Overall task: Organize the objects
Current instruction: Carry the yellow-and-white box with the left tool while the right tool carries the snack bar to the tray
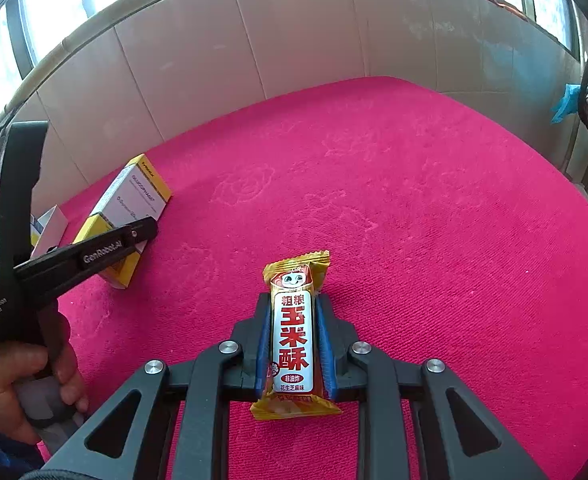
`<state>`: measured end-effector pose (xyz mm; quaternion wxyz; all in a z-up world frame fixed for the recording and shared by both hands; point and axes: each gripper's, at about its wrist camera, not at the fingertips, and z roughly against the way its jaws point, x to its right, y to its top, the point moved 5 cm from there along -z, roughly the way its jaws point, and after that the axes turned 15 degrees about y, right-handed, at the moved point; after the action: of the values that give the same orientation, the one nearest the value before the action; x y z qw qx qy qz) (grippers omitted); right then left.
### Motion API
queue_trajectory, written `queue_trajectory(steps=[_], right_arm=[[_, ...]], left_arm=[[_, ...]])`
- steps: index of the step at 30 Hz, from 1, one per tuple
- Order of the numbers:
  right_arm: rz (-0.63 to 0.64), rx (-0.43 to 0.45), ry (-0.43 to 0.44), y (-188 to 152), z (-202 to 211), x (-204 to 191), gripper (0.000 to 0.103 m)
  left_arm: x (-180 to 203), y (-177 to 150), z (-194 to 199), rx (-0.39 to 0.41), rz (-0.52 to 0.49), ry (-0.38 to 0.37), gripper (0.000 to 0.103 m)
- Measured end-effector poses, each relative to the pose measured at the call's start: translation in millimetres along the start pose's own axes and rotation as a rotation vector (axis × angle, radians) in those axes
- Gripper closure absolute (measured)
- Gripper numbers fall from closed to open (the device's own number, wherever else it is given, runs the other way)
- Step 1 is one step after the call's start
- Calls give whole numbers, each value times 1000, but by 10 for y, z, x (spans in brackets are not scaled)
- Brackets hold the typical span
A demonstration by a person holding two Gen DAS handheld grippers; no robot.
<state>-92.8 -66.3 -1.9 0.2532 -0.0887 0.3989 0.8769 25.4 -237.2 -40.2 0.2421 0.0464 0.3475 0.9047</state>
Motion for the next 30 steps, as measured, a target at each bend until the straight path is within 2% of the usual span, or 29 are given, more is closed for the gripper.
queue_trajectory(steps=[6,13,15,24,30], right_arm=[[34,45,-33,49,44,-43,80],[51,123,-58,89,145,-3,80],[60,151,-70,100,190,-8,80],[107,277,-124,147,391,-13,80],[112,365,-177,167,547,-18,80]], left_arm=[[-101,4,94,51,38,18,83],[18,-23,517,246,-20,102,83],[-82,-69,662,286,-25,118,83],[-120,-107,867,367,12,163,83],[-40,-166,1100,453,-26,182,83]])
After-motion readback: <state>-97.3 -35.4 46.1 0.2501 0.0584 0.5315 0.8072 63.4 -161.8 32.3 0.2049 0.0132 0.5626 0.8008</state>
